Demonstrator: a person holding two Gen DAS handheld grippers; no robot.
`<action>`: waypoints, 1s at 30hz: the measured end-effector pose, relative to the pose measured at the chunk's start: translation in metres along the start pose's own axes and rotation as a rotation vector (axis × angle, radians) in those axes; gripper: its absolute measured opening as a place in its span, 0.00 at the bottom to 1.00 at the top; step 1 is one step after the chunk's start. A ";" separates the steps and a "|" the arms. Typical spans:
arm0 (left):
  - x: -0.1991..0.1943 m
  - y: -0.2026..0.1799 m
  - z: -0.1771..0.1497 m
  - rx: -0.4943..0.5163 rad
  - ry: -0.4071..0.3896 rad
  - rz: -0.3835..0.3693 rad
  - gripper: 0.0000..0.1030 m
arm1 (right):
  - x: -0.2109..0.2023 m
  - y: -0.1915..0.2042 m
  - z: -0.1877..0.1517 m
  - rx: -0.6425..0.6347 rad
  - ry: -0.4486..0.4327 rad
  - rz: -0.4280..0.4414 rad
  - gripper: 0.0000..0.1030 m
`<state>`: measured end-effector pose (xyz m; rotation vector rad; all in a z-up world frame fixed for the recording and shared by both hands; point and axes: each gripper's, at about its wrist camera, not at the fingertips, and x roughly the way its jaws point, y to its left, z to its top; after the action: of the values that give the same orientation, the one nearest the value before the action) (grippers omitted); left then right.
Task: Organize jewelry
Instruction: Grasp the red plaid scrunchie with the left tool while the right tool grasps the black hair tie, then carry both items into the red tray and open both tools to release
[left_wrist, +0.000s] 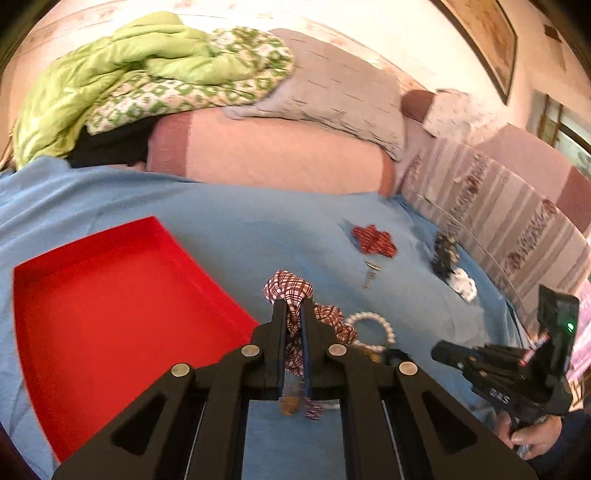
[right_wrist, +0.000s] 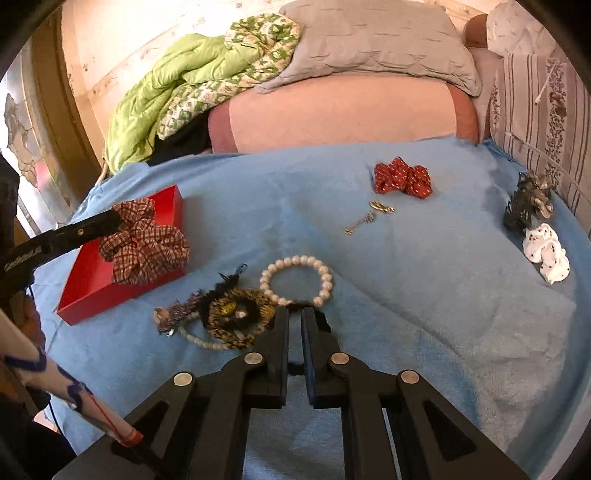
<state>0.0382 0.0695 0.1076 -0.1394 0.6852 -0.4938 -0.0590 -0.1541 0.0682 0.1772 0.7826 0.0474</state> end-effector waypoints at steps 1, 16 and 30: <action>-0.001 0.005 0.001 -0.013 -0.003 0.009 0.07 | 0.000 0.003 0.001 -0.001 0.006 0.017 0.07; -0.016 0.053 0.000 -0.095 -0.017 0.092 0.07 | 0.030 0.020 -0.010 -0.092 0.159 0.017 0.46; -0.019 0.061 0.004 -0.108 -0.034 0.109 0.07 | 0.034 0.015 -0.002 -0.111 0.143 -0.033 0.06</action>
<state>0.0515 0.1318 0.1043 -0.2107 0.6826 -0.3490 -0.0357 -0.1353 0.0461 0.0560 0.9230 0.0724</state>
